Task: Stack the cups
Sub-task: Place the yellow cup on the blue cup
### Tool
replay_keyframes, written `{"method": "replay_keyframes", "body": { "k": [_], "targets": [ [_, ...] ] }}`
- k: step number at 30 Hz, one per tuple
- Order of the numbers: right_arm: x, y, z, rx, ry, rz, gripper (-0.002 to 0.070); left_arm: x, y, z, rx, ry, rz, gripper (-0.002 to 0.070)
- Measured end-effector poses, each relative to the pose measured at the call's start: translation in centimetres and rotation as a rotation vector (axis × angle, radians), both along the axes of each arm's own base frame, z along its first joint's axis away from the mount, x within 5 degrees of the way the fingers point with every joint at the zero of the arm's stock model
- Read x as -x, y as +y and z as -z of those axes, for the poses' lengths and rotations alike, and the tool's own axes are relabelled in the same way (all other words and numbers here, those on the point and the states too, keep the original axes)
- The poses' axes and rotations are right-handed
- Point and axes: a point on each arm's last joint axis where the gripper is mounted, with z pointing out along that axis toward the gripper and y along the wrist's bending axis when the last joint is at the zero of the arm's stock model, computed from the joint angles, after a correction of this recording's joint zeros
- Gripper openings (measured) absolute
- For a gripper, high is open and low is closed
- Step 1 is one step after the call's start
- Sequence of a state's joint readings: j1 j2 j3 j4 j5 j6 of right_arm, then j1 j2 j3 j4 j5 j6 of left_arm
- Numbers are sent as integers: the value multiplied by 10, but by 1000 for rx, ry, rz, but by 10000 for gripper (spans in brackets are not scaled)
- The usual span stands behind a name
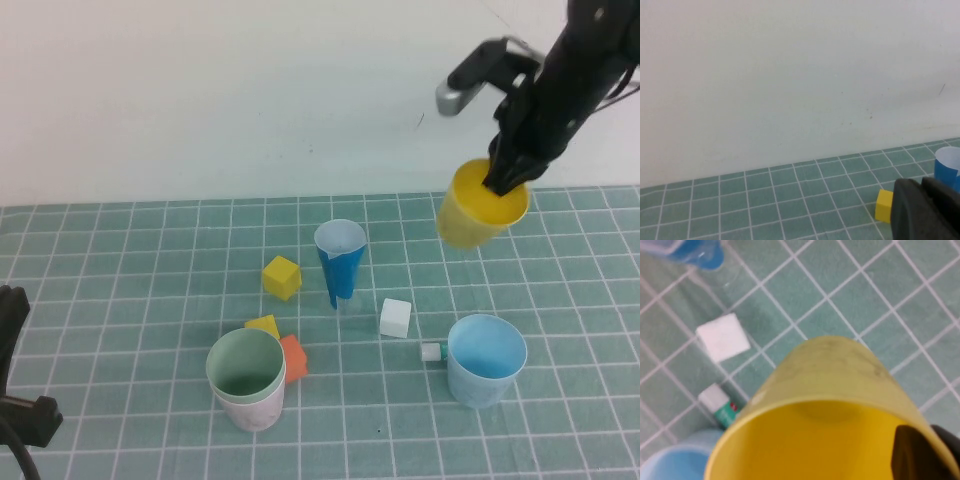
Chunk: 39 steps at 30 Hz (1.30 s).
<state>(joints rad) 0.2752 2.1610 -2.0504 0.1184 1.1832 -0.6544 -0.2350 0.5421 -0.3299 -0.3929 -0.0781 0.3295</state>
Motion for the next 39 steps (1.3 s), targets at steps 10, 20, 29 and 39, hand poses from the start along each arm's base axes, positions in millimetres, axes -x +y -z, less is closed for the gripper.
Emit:
{"method": "replay_keyframes", "body": {
  "k": [10,20,29,39],
  "targets": [
    [54,-11,-43,-5,18,-36,19,0,0,0,0,0,0,0],
    [127,-26,4,-86,-26,-30,18,0,0,0,0,0,0,-1],
    [124,-23,28,-113,-57,-35,18,0,0,0,0,0,0,-1],
    [111,-24,61,-39,-18,-55,18,1,-1,4,-7,39,16,-1]
  ]
}}
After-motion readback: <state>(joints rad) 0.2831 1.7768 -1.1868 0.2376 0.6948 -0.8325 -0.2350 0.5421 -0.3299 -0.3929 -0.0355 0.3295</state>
